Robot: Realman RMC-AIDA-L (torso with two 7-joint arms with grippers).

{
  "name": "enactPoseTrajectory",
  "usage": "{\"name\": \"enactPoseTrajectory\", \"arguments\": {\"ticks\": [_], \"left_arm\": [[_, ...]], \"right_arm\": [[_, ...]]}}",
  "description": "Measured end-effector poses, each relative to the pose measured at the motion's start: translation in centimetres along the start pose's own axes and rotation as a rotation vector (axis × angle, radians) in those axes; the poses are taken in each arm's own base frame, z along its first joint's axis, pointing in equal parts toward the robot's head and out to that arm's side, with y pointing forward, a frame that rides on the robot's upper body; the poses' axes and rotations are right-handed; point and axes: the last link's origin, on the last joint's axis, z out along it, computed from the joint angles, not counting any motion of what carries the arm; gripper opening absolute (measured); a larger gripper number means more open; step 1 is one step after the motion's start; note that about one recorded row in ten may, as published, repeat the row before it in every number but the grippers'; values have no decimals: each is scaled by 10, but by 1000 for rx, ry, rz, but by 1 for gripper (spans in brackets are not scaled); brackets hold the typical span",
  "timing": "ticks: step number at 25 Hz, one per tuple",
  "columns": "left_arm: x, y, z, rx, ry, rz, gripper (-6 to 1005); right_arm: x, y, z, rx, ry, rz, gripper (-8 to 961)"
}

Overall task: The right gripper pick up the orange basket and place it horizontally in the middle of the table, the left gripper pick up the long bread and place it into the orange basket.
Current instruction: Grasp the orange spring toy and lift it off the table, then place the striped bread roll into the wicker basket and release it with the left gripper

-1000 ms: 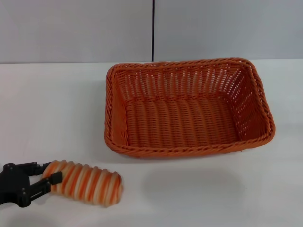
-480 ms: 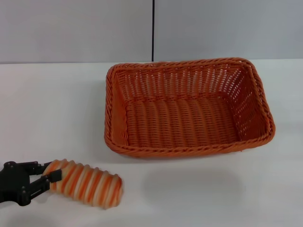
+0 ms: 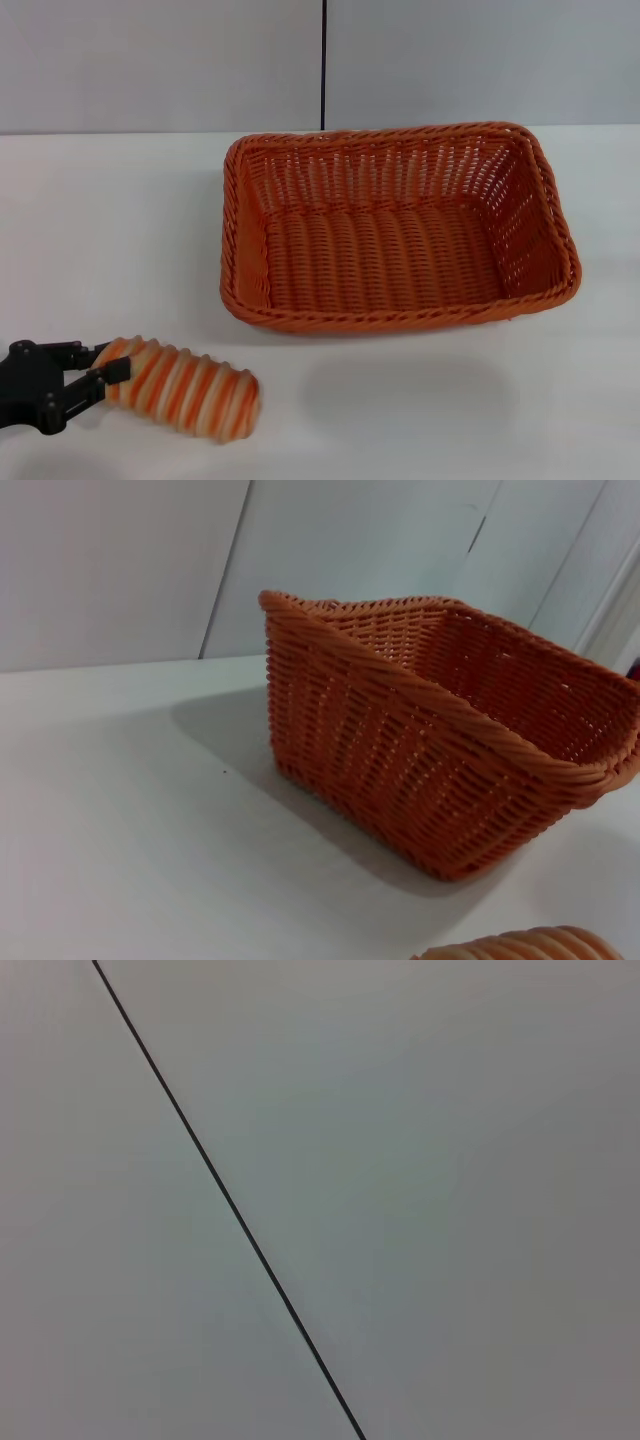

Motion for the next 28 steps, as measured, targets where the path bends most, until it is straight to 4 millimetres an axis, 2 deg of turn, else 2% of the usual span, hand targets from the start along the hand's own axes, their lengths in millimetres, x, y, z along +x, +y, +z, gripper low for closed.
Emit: {"name": "enactPoseTrajectory", "arguments": {"ticks": [5, 7, 10, 11, 13, 16, 17, 19, 21, 22, 25, 26, 28], "left_arm": [[4, -5, -7, 43, 50, -9, 231], [8, -11, -17, 105, 99, -17, 228], [16, -27, -50, 267, 226, -38, 225], [16, -27, -50, 267, 226, -38, 223], [27, -35, -74, 381, 376, -44, 221], [27, -35, -74, 381, 376, -44, 217], [40, -39, -79, 441, 506, -22, 216], [55, -39, -61, 407, 595, -15, 215], [55, -39, -61, 407, 595, -15, 214], [69, -35, -26, 292, 617, -21, 213], [83, -15, 38, 65, 568, -15, 208], [84, -12, 45, 43, 565, -14, 207], [88, -1, 70, -43, 553, -10, 204]], "right_arm": [[0, 0, 0, 0, 0, 0, 479], [0, 0, 0, 0, -1, 1, 479], [-1, -1, -2, 7, -7, 0, 479], [-1, -1, -3, 8, -9, 0, 479], [-2, -1, -4, 10, -10, 0, 479], [-1, -1, -4, 10, -10, 4, 479], [0, -1, -3, 10, -11, 8, 479], [1, 0, -2, 9, -11, 13, 479], [1, 0, -1, 7, -11, 15, 479], [2, 1, -1, 6, -11, 17, 479], [3, 1, -1, 5, -8, 23, 479], [4, 2, -1, 5, -7, 25, 479], [4, 2, -1, 5, -6, 27, 479]]}}
